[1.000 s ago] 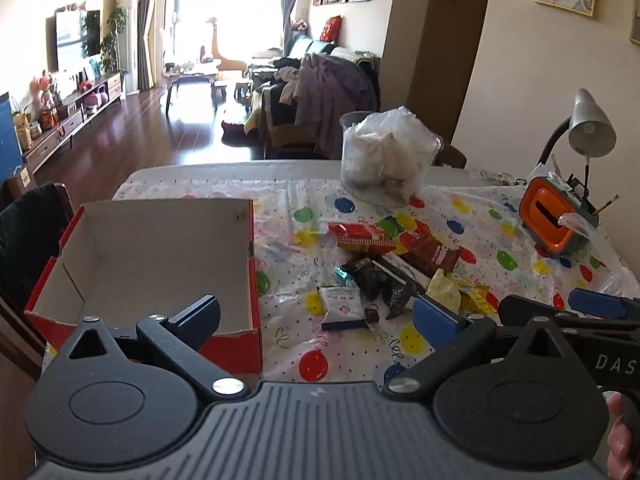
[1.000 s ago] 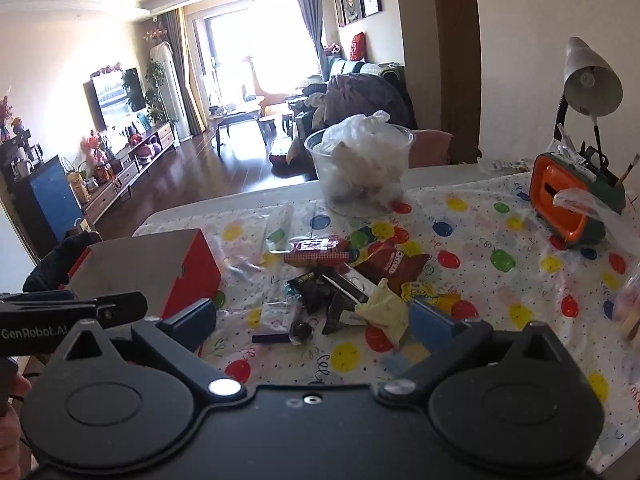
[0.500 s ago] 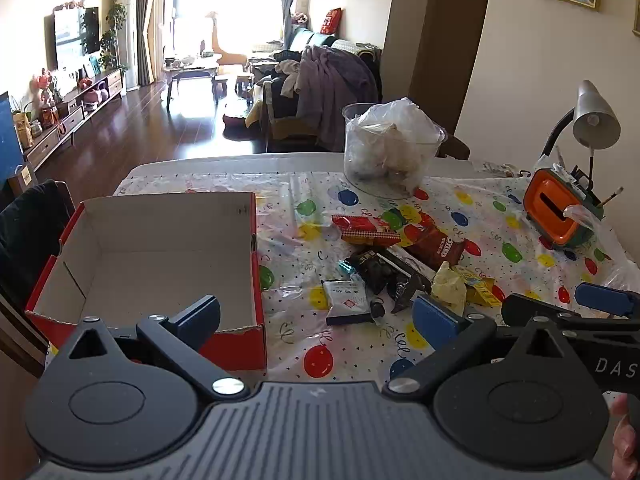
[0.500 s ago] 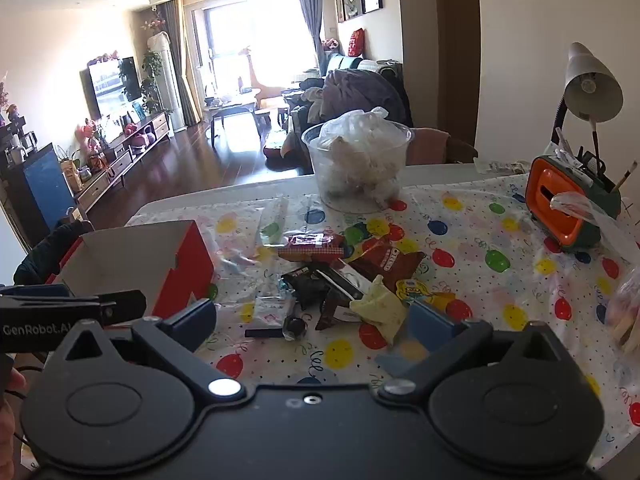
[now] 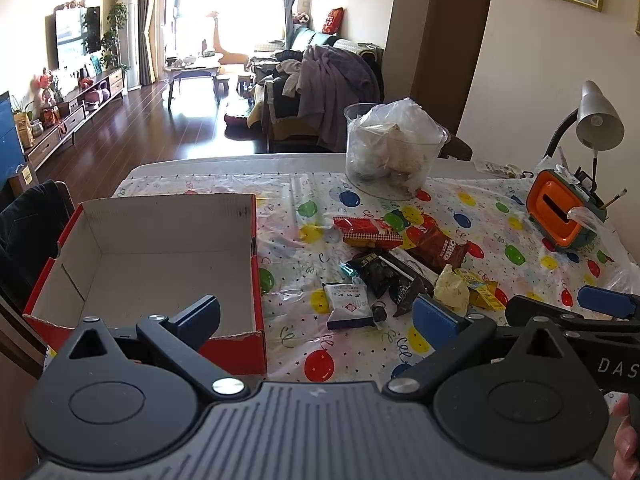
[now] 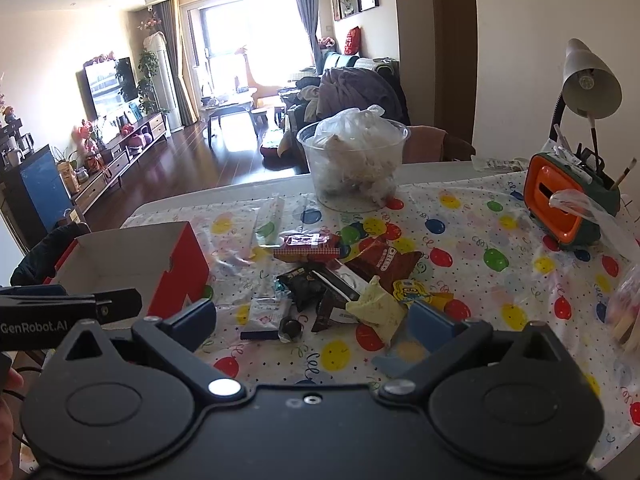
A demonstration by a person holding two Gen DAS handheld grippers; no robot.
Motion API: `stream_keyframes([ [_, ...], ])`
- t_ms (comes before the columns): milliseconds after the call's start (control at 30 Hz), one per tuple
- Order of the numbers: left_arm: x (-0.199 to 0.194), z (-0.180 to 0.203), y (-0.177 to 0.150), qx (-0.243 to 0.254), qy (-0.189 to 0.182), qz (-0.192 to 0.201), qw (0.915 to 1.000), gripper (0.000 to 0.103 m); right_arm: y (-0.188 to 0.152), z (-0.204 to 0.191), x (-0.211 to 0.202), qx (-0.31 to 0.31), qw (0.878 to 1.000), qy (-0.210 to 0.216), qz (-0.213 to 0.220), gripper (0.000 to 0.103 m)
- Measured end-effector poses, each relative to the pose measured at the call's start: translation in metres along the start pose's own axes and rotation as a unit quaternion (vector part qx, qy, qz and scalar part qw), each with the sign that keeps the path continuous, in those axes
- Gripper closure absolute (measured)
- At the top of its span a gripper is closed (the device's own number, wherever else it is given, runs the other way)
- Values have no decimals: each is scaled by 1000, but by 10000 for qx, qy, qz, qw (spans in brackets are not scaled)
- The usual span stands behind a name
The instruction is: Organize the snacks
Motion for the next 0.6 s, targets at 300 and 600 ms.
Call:
stream_keyframes([
  [300, 3, -1, 5, 4, 41, 6, 10000, 0, 2, 3, 3, 28, 10000, 15, -10, 0],
  [600, 23, 16, 16, 121, 11, -100, 9999, 0, 5, 14, 12, 71, 10000, 49, -47, 0],
])
Point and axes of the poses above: each gripper's, at about its wrist camera, not at the fingertips, and x roughly the way its jaws point, z to its right, y to its top, the point moved 7 cm from there along x, roughly the way its jaws point, and after that the axes turned 14 degrees about -z, right-handed, at the moved point
